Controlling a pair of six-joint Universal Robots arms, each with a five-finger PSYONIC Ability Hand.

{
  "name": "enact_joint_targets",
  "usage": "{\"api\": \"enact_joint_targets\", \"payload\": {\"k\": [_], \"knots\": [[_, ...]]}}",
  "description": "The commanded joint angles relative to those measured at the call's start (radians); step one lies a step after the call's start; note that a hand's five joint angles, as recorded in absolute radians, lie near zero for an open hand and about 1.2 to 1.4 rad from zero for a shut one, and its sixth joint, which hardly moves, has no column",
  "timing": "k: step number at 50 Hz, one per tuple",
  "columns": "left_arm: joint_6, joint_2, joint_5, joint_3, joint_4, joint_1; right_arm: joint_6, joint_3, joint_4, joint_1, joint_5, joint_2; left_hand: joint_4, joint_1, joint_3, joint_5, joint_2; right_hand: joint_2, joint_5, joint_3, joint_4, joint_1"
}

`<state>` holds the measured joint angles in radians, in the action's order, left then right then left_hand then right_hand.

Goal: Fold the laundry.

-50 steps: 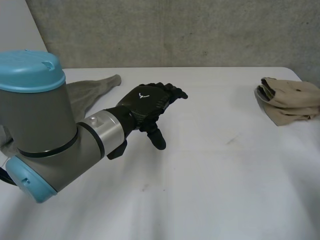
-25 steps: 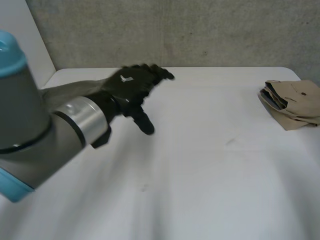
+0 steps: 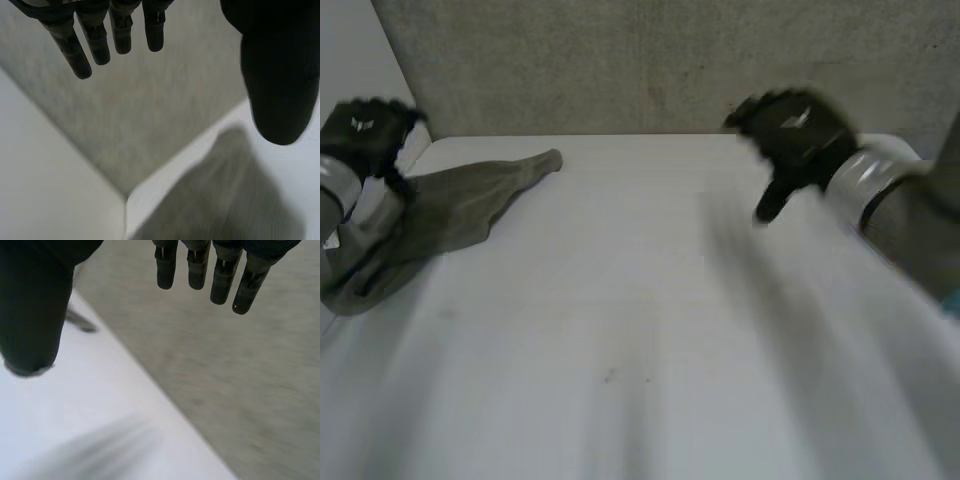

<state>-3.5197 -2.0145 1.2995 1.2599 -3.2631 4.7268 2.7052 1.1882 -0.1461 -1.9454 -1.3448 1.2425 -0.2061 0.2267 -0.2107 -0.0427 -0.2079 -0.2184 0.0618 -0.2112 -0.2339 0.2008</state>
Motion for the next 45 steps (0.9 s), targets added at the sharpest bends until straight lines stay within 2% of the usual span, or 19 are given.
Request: {"api": "enact_joint_targets", "payload": {"k": [1,8,12,13,16,19,20,22,26,29,31,32,34,35,40,41,42,44,45], "knots": [[-0.206,-0.321,-0.011,-0.158,0.003,0.128,-0.013,0.28,0.109,-0.119,0.001,0.026,0.028,-0.048,0.032,0.039,0.03,0.044,-0.062,0.037,0.059,-0.026],[-0.283,-0.478,-0.02,-0.267,0.0,0.154,-0.015,0.405,0.154,-0.103,0.009,0.031,-0.063,0.042,-0.058,-0.052,-0.061,0.044,-0.062,0.037,0.059,-0.026],[-0.295,-0.538,-0.008,-0.335,0.002,0.157,-0.021,0.447,0.16,-0.098,0.016,0.041,-0.426,0.406,-0.422,-0.415,-0.424,0.044,-0.062,0.037,0.059,-0.026],[-0.294,-0.541,-0.003,-0.344,0.002,0.157,-0.024,0.452,0.161,-0.096,0.016,0.046,-0.712,0.691,-0.707,-0.701,-0.71,0.044,-0.062,0.037,0.059,-0.026],[-0.295,-0.533,0.015,-0.335,-0.007,0.139,-0.036,0.471,0.164,-0.066,0.018,0.058,-1.188,1.168,-1.184,-1.177,-1.187,0.044,-0.062,0.037,0.059,-0.026],[-0.294,-0.485,0.066,-0.303,-0.055,0.11,-0.045,0.487,0.164,-0.015,0.018,0.077,-1.19,1.17,-1.186,-1.179,-1.188,0.044,-0.062,0.037,0.059,-0.026],[-0.286,-0.414,0.105,-0.246,-0.108,0.067,-0.047,0.49,0.164,-0.004,0.018,0.084,-1.19,1.17,-1.186,-1.179,-1.188,0.044,-0.062,0.037,0.059,-0.026],[-0.283,-0.35,0.125,-0.179,-0.156,0.032,-0.047,0.493,0.164,0.022,0.019,0.106,-1.19,1.17,-1.186,-1.179,-1.188,0.044,-0.062,0.037,0.059,-0.026],[-0.251,-0.147,0.115,-0.001,-0.247,-0.08,-0.045,0.488,0.164,0.054,0.019,0.126,-1.19,1.17,-1.186,-1.179,-1.188,0.044,-0.062,0.037,0.059,-0.026],[-0.092,0.07,0.071,0.139,-0.218,-0.232,-0.045,0.487,0.164,0.08,0.018,0.15,-1.19,1.17,-1.186,-1.179,-1.188,0.044,-0.062,0.037,0.059,-0.026],[-0.023,0.133,0.047,0.183,-0.193,-0.284,-0.042,0.488,0.164,0.1,0.019,0.167,-1.19,1.17,-1.186,-1.179,-1.188,0.044,-0.062,0.037,0.059,-0.026],[0.055,0.189,0.014,0.217,-0.153,-0.341,-0.041,0.488,0.164,0.105,0.019,0.169,-1.19,1.17,-1.186,-1.179,-1.188,0.044,-0.062,0.037,0.059,-0.026],[0.105,0.229,-0.014,0.24,-0.121,-0.376,-0.041,0.488,0.164,0.112,0.019,0.176,-1.19,1.17,-1.186,-1.179,-1.188,0.044,-0.062,0.037,0.059,-0.026],[0.164,0.275,-0.06,0.275,-0.081,-0.419,-0.041,0.488,0.164,0.114,0.019,0.179,-1.19,1.17,-1.186,-1.179,-1.188,0.044,-0.062,0.037,0.059,-0.026],[0.223,0.318,-0.14,0.346,-0.029,-0.528,-0.038,0.49,0.164,0.134,0.021,0.184,-1.19,1.17,-1.186,-1.179,-1.188,0.044,-0.062,0.037,0.059,-0.026],[0.216,0.313,-0.135,0.346,-0.026,-0.536,-0.038,0.493,0.164,0.14,0.023,0.184,-1.156,1.135,-1.151,-1.145,-1.154,0.044,-0.062,0.037,0.059,-0.026],[0.197,0.298,-0.109,0.337,-0.026,-0.533,-0.038,0.493,0.164,0.141,0.024,0.184,-0.542,0.521,-0.537,-0.531,-0.54,0.044,-0.062,0.037,0.059,-0.026],[0.179,0.271,-0.056,0.323,-0.027,-0.528,-0.038,0.496,0.164,0.143,0.029,0.183,-0.048,0.027,-0.043,-0.037,-0.046,0.044,-0.062,0.037,0.059,-0.026],[0.162,0.249,-0.014,0.311,-0.029,-0.525,-0.038,0.501,0.164,0.144,0.038,0.183,0.032,-0.052,0.036,0.043,0.033,0.044,-0.062,0.037,0.059,-0.026]]}}
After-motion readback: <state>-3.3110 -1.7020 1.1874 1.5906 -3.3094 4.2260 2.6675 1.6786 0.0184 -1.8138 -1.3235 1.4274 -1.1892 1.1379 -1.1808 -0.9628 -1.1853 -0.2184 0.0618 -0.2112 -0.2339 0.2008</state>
